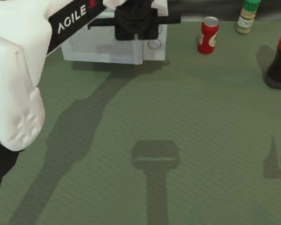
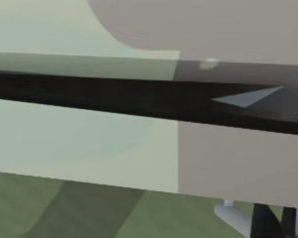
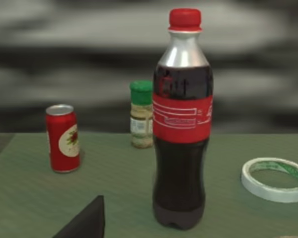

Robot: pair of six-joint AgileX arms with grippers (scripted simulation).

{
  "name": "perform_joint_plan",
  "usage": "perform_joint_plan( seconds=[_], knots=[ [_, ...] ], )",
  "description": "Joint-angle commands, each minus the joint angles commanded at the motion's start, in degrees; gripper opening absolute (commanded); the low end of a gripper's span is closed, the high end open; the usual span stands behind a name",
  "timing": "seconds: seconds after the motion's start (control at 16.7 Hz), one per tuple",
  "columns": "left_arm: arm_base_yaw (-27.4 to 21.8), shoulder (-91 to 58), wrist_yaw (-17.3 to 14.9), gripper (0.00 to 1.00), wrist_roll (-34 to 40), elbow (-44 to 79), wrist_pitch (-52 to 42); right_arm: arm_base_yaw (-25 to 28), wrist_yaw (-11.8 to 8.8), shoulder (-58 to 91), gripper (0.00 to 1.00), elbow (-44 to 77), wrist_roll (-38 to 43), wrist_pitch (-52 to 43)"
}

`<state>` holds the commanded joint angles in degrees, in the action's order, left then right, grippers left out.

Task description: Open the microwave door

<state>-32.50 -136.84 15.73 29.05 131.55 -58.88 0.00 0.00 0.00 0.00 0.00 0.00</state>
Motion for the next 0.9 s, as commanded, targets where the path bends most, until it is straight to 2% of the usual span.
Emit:
perform_joint_plan(
  seconds=[0.9],
  knots=[
    [-0.06, 1.01, 0.07, 0.00, 0.17, -1.57, 0.98, 0.00, 0.00, 0.00, 1.00, 0.00, 0.00, 0.00]
  ],
)
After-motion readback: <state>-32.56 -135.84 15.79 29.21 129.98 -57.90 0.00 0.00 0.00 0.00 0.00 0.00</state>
